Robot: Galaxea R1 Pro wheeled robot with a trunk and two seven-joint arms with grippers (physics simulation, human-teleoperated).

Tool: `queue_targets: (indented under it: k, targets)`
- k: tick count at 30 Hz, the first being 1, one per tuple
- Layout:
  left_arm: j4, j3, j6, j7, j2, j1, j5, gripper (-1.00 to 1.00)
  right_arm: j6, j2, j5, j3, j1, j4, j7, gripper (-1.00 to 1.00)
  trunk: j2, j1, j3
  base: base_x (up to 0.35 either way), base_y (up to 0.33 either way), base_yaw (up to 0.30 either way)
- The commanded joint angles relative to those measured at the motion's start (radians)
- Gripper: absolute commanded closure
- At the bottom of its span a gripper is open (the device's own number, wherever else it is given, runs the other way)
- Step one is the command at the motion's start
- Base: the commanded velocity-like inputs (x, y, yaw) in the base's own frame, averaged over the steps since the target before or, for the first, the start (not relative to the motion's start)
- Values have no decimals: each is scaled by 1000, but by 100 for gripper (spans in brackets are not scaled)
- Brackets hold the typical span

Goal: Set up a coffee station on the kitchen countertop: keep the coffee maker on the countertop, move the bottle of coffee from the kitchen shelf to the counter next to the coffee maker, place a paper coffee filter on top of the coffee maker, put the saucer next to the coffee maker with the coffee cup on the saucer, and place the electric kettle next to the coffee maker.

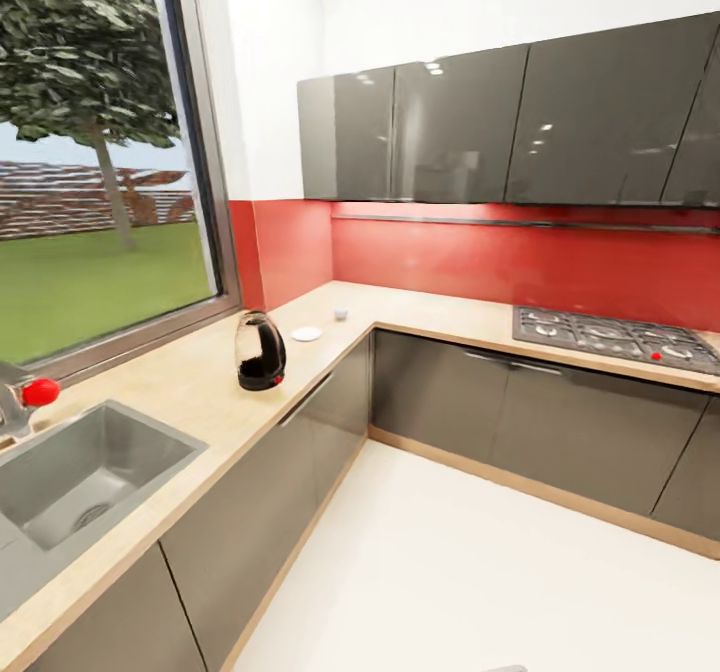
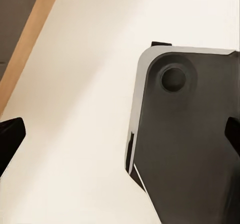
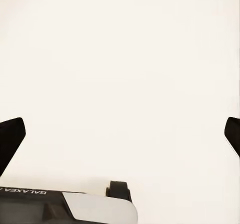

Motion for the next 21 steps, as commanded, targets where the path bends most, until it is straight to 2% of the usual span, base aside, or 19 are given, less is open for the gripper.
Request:
queue_targets:
  k: [1, 11, 18, 21]
  targets:
    - [-2, 0, -1, 0, 0, 1, 9, -100, -3, 0, -5, 8, -1, 1, -4, -100, -1, 1, -1, 241, -195, -300]
    - [-2, 1, -2, 0, 0, 1, 9, -100, -3, 0, -5, 8, -1, 1, -4, -100, -1, 1, -1, 241, -195, -293]
    - [-2, 1, -3, 0, 3, 1, 8, -100, -5, -4, 0, 10, -1, 4, -5, -100, -1, 1, -1, 260, -195, -65]
    - [-2, 1, -3, 0, 3, 1, 7, -100, -7, -18, 3, 11, 0, 4, -2, -100, -1, 1, -1, 278, -195, -7]
